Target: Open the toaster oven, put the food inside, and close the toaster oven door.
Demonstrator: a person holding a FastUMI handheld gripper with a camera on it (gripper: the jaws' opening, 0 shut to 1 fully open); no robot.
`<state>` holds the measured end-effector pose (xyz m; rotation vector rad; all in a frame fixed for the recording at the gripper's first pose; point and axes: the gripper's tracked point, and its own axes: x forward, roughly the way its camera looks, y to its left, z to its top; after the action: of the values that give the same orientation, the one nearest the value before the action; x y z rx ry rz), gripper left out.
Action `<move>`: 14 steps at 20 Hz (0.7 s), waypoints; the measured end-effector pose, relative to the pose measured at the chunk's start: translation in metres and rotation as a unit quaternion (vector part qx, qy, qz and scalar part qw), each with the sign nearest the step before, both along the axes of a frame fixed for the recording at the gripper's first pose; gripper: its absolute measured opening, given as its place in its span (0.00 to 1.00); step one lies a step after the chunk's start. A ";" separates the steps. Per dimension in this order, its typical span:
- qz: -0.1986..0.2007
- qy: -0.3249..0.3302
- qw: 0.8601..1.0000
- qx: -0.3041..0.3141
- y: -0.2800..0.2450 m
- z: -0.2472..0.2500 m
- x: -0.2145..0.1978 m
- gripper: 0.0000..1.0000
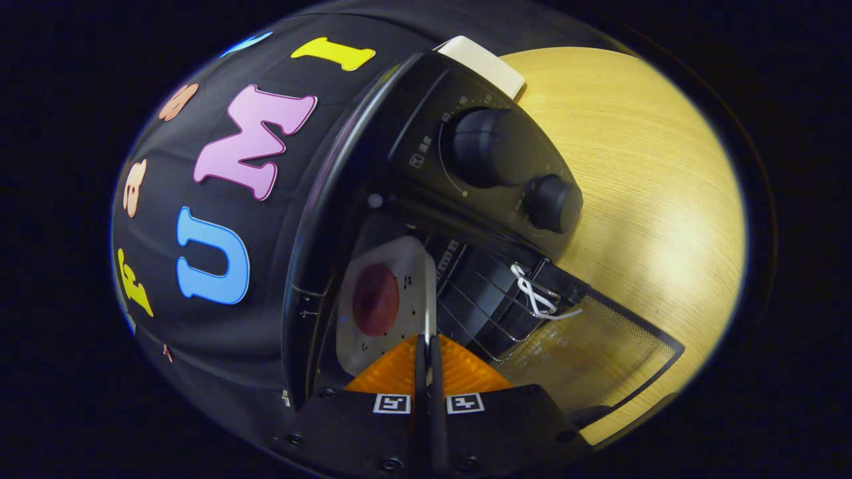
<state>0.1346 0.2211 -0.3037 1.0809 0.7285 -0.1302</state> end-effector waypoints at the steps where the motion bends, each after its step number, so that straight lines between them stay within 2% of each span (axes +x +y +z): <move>1: -0.007 0.001 1.000 0.001 0.002 -0.002 0.003 0.05; 8: -0.025 0.023 0.999 -0.009 0.006 -0.012 0.009 0.05; 10: -0.019 0.018 1.000 0.016 0.014 -0.010 0.007 0.06; 12: -0.004 0.017 0.999 0.034 0.020 -0.012 0.004 0.11; 14: -0.002 0.012 0.998 0.055 0.018 -0.003 -0.004 0.30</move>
<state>0.1308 0.2389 -0.3066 1.1873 0.7625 -0.1069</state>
